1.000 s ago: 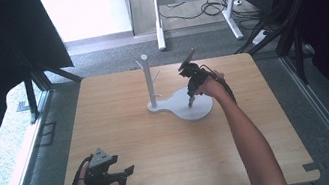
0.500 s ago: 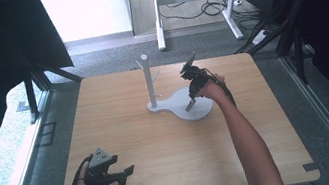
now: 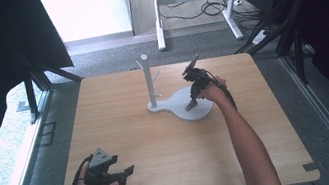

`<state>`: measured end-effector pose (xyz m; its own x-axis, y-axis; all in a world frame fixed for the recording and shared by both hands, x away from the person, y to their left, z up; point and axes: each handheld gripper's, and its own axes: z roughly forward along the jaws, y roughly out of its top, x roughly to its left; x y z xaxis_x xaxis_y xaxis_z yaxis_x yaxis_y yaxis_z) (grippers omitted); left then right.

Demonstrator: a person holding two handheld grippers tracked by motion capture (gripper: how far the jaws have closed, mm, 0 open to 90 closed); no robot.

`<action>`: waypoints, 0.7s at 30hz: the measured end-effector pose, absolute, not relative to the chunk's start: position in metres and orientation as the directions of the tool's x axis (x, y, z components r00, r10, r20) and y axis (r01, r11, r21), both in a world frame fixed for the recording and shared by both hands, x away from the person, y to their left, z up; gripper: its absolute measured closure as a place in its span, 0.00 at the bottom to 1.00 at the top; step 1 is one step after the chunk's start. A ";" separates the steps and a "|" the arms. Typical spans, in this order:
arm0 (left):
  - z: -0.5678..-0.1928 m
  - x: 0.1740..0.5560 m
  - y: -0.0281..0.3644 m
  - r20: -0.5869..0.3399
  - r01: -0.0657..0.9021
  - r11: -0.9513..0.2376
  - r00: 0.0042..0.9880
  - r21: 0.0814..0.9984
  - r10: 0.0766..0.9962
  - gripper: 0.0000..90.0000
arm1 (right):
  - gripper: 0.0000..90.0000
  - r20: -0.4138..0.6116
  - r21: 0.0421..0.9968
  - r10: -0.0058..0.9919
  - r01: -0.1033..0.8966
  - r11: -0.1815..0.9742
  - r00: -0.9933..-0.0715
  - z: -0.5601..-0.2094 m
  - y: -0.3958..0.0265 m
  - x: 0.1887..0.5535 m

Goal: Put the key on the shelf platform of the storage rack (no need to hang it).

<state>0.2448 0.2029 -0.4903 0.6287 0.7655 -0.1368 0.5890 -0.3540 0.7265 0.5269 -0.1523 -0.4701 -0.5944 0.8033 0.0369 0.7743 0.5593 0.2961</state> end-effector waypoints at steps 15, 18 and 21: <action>-0.491 0.245 0.203 -0.137 0.589 -0.355 0.630 0.726 0.765 0.29 | 0.74 0.043 0.359 0.804 0.760 0.542 -0.594 -0.463 -0.158 0.522; -0.491 0.245 0.202 -0.137 0.592 -0.358 0.630 0.722 0.764 0.29 | 0.68 0.050 0.370 0.796 0.752 0.545 -0.603 -0.458 -0.162 0.517; -0.492 0.245 0.201 -0.136 0.591 -0.361 0.632 0.721 0.763 0.29 | 0.66 0.055 0.378 0.796 0.751 0.542 -0.603 -0.455 -0.164 0.514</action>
